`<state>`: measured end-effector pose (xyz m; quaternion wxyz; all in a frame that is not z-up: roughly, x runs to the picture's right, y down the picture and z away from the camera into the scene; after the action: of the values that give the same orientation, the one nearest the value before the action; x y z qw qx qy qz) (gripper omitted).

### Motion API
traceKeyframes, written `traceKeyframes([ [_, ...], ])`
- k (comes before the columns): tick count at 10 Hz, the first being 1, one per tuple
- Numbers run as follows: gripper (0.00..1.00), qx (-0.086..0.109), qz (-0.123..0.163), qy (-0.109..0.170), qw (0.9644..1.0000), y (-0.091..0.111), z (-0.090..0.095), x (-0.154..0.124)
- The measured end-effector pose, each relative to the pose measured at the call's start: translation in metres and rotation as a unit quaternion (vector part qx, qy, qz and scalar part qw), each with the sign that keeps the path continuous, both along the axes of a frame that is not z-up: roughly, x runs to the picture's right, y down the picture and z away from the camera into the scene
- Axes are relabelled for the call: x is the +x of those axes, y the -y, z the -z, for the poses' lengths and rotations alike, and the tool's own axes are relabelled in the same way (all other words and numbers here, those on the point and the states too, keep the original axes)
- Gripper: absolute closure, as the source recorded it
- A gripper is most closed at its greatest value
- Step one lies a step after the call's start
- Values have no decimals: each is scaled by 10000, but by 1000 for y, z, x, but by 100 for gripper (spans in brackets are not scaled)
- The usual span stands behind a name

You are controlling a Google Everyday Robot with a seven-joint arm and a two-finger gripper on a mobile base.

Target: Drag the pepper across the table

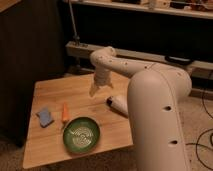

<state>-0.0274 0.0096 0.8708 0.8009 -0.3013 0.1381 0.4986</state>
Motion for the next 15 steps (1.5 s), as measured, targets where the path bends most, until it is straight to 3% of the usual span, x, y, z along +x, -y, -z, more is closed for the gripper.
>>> traceKeyframes([
  [1,20,68,15,94,9999,1,4,-9],
  [4,20,310,79,614,9976,0,31,-76],
  [9,20,605,508,954,9923,-19,60,-149],
  [15,20,468,701,1144,9899,-60,91,-182],
])
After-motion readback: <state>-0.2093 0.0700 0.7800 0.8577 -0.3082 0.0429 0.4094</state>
